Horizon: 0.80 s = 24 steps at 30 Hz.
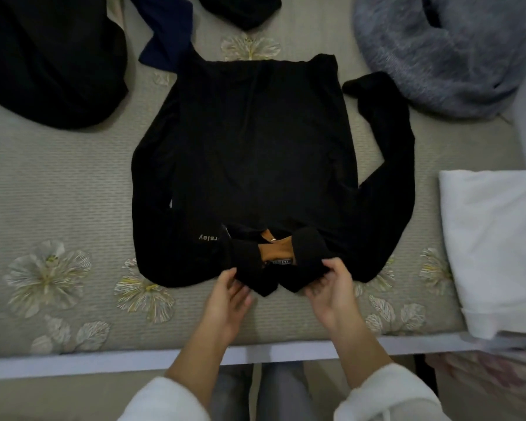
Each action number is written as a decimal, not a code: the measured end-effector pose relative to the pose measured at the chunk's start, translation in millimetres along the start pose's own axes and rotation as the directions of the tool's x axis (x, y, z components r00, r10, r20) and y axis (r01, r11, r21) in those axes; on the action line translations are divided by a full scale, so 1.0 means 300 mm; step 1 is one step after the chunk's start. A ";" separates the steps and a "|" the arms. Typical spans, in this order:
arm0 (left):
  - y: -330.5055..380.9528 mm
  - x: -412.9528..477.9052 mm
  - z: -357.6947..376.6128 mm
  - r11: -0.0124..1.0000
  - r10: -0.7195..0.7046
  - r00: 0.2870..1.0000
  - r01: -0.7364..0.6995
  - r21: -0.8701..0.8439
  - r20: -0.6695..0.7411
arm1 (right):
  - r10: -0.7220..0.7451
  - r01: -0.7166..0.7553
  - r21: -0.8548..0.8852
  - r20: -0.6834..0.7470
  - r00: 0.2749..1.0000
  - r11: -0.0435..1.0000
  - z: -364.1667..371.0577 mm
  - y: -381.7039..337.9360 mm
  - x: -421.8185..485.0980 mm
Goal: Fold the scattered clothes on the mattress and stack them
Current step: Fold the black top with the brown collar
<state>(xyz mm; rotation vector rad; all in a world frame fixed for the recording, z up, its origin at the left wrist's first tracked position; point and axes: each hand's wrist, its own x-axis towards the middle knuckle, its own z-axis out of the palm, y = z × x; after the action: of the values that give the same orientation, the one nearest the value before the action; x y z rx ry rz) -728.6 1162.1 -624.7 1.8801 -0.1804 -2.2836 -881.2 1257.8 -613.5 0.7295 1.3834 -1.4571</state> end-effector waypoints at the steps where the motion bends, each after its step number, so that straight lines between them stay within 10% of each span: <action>1: 0.006 0.003 0.021 0.999 -0.004 1.000 0.004 -0.032 0.007 | -0.020 0.020 -0.034 -0.001 1.000 0.999 0.015 -0.011 0.009; 6: 0.028 0.006 0.042 0.995 0.096 0.995 -0.095 0.008 -0.007 | -0.069 0.057 -0.307 -0.029 0.997 0.950 -0.004 -0.028 0.032; 11: 0.017 -0.046 -0.074 0.889 0.128 0.991 -0.096 0.448 -0.041 | -0.053 0.052 -0.531 0.013 0.999 0.846 -0.136 0.016 -0.009; 14: 0.007 -0.100 -0.144 0.663 0.041 0.999 -0.003 0.748 -0.032 | -0.066 -0.007 -0.792 -0.060 0.996 0.610 -0.196 0.074 -0.020; 20: 0.078 -0.081 -0.113 0.149 0.261 0.965 -0.008 0.989 -0.032 | -0.619 0.207 -0.935 -0.018 0.785 0.289 -0.124 0.074 -0.033; 24: 0.083 -0.051 -0.027 0.002 0.663 0.710 -0.318 0.948 0.237 | -0.589 0.391 -0.919 0.289 0.755 0.050 -0.028 0.040 -0.014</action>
<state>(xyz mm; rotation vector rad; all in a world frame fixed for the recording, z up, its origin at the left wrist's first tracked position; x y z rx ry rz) -716.3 1141.1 -606.4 1.8739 -2.3369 -1.2127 -870.2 1268.2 -615.9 -0.5822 2.4408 -0.6157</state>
